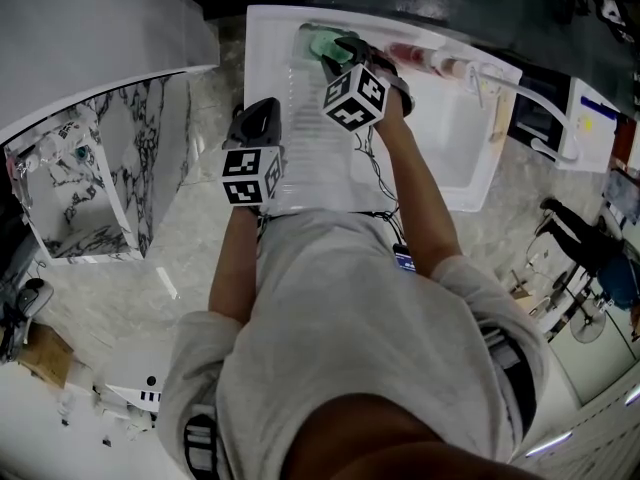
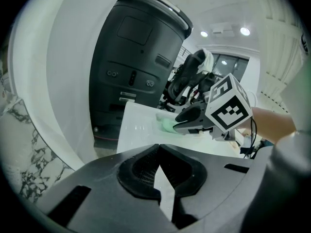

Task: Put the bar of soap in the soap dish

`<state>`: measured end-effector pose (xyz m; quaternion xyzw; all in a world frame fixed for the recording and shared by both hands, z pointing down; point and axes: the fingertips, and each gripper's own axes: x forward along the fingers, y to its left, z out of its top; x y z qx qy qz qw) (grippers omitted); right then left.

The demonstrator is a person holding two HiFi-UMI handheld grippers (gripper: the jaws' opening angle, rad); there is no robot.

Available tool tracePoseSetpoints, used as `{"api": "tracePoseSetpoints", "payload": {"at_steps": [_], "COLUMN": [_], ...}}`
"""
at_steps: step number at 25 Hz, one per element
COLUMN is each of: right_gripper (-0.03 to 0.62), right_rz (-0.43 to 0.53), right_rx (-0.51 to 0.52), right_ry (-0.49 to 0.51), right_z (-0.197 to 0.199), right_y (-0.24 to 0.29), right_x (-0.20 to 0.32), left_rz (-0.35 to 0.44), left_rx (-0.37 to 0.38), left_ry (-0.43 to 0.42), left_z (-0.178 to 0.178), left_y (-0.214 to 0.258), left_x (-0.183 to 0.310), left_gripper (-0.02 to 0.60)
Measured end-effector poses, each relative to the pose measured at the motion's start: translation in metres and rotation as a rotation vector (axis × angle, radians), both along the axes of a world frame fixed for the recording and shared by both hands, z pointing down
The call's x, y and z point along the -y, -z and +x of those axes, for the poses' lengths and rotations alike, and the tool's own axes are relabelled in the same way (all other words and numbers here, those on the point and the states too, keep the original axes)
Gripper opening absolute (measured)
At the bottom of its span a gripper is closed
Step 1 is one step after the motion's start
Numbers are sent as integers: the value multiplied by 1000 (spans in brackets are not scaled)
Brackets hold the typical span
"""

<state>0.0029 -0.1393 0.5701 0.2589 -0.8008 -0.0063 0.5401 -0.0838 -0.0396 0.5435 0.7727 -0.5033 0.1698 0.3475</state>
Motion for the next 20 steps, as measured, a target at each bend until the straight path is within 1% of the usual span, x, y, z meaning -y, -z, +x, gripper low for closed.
{"api": "tracePoseSetpoints", "payload": {"at_steps": [7, 20], "right_gripper": [146, 145], "right_rz": [19, 33], "right_rx": [12, 27], "right_ry": [-26, -59], "right_z": [7, 27], "right_y": [5, 11], "right_x": [-8, -39], "left_rz": [3, 18], "left_rx": [0, 8], "left_ry": [-11, -43], "left_z": [6, 23], "left_y": [2, 7], "left_x": [-6, -25], "left_gripper": [18, 18]}}
